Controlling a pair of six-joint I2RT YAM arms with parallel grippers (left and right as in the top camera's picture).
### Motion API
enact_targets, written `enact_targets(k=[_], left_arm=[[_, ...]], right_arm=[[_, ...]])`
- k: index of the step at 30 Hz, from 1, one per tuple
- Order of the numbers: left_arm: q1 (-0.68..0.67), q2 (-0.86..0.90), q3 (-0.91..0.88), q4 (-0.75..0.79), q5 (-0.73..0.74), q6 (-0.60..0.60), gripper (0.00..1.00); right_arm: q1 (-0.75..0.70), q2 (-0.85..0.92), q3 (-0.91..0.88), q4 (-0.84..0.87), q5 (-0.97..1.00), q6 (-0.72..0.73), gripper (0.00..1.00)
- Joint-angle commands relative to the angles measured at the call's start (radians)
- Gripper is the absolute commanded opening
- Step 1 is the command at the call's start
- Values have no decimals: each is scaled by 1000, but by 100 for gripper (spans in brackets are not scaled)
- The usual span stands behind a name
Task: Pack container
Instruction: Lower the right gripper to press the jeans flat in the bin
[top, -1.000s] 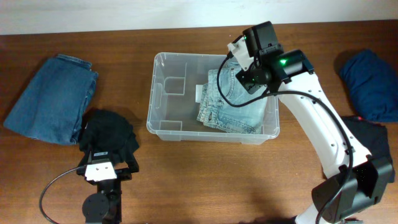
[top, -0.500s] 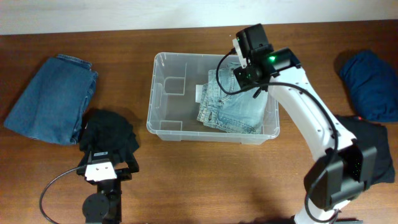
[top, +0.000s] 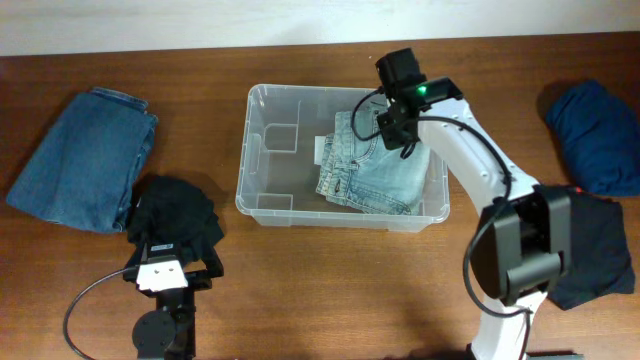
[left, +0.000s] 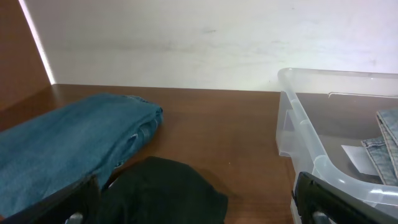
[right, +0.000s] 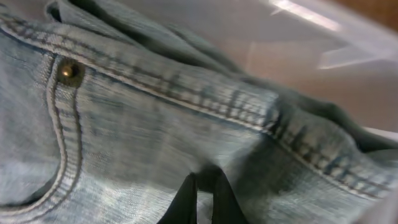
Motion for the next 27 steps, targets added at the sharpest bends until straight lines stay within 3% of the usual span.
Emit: enact_targets(k=[1, 8, 15, 20, 27], left_arm=[[-2, -7, -2, -3, -3, 12, 99], [-2, -7, -2, -3, -3, 12, 99], [-2, -7, -2, -4, -3, 12, 99], [-2, -7, -2, -4, -3, 12, 99], [-2, -7, -2, -4, -3, 12, 99]], right_arm=[[-4, 59, -3, 0, 0, 17, 4], [-3, 107, -3, 34, -196, -122, 4], [-3, 108, -3, 39, -206, -129, 4], [-3, 108, -5, 5, -204, -212, 4], [-6, 108, -5, -119, 39, -237, 4]])
